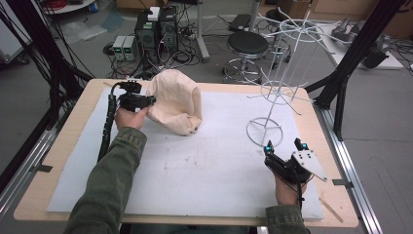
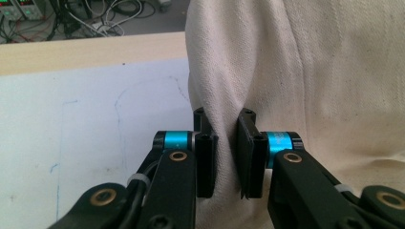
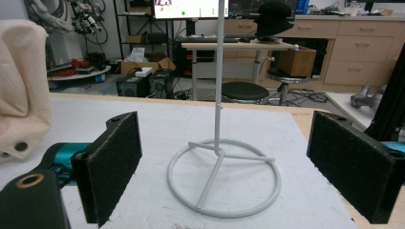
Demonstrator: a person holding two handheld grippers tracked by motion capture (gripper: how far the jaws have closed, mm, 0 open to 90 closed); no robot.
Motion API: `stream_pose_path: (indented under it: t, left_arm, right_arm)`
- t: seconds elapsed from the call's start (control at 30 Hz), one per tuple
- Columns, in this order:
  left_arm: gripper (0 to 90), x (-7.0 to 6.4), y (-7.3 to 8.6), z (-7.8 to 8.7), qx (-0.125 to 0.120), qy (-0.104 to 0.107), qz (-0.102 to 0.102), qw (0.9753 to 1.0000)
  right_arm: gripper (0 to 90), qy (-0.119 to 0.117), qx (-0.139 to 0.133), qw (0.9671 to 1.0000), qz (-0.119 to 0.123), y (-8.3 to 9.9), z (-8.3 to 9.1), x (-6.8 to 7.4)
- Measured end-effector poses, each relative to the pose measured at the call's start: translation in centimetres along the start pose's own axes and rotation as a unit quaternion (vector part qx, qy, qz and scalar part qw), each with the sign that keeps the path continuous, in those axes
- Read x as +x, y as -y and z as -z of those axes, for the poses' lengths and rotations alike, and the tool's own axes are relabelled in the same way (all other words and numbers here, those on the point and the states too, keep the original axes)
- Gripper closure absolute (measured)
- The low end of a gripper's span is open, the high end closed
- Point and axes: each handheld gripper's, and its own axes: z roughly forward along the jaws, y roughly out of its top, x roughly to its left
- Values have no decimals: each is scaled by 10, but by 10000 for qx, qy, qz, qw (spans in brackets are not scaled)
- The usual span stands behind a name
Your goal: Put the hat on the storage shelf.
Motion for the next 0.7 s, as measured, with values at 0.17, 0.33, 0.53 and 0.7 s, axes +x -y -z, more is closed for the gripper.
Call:
stream_pose_path:
  t: [0.17, 0.33, 0.53, 0.7]
  left_arm:
    - [794, -4, -3, 10, -230, 32, -56, 9997]
    - [794, -10, -4, 23, -552, 71, -117, 9984]
    - [794, -13, -7, 41, -1039, 85, -111, 9945]
    - [793, -14, -10, 56, -1462, 212, -201, 9888]
  right_arm:
    - [107, 0, -3, 10000, 5, 0, 0, 0]
    - [107, -3, -3, 10000, -5, 0, 0, 0]
    - [107, -5, -3, 10000, -6, 0, 0, 0]
    - [107, -6, 0, 10000, -4, 0, 0, 0]
